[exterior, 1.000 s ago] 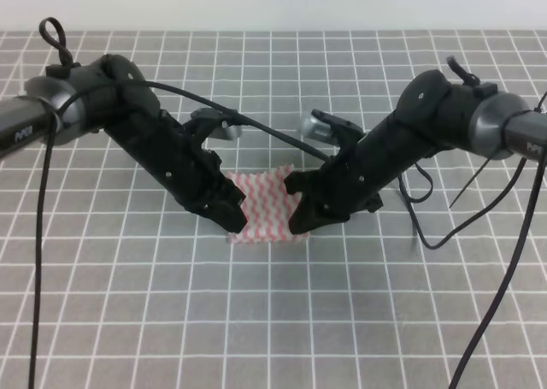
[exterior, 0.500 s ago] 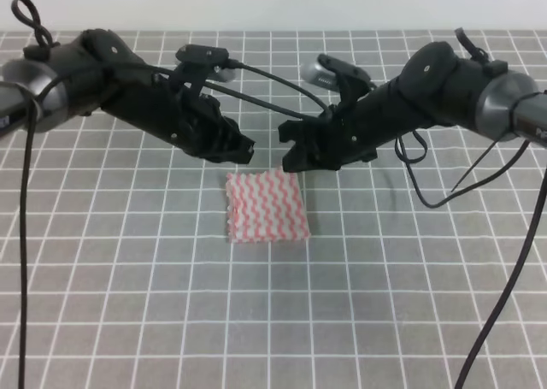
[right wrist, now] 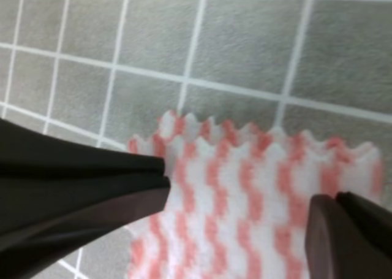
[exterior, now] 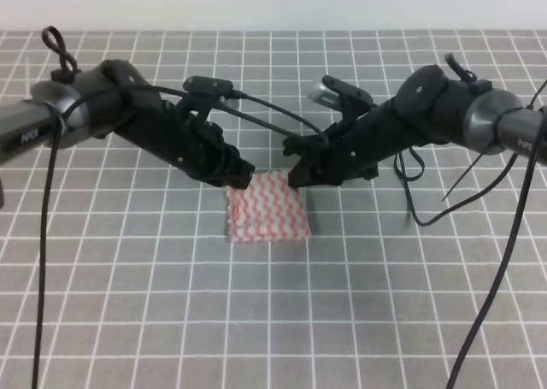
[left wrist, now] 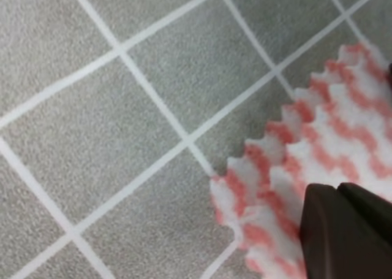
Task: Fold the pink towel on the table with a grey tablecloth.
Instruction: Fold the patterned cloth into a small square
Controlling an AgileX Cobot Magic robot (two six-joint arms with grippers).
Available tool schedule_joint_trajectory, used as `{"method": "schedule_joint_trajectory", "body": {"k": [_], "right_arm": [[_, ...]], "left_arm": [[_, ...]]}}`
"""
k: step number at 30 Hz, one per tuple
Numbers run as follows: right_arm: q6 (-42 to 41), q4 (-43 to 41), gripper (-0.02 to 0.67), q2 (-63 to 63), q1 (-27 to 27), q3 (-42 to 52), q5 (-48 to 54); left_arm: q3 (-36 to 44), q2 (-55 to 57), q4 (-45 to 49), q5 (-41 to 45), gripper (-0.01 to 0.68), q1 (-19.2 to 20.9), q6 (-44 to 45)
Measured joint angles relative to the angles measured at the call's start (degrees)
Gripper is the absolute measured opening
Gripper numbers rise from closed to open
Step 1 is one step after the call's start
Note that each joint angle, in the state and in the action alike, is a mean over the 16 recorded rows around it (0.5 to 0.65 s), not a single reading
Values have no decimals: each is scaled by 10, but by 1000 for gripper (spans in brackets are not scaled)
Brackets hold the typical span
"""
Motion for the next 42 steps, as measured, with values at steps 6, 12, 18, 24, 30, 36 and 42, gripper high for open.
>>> {"method": "schedule_joint_trajectory", "body": {"k": [6, 12, 18, 24, 30, 36, 42], "right_arm": [[1, -1, -15, 2, -4, 0, 5], [0, -1, -15, 0, -5, 0, 17], [0, 2, -15, -1, -5, 0, 35], [-1, 5, -15, -4, -5, 0, 54], [-1, 5, -15, -4, -4, 0, 64], [-1, -5, -15, -8, -5, 0, 71], [1, -38, -15, -33, -5, 2, 85]], "left_arm": [[0, 6, 22, -2, -3, 1, -8], [0, -2, 41, 4, -3, 1, -16], [0, -15, 48, 34, -3, 2, -20], [0, -15, 56, 74, -3, 2, -26], [0, -5, 76, 96, -4, 2, -40], [0, -8, 94, 86, -4, 1, -52], [2, -49, 87, 63, -4, 1, -47]]}}
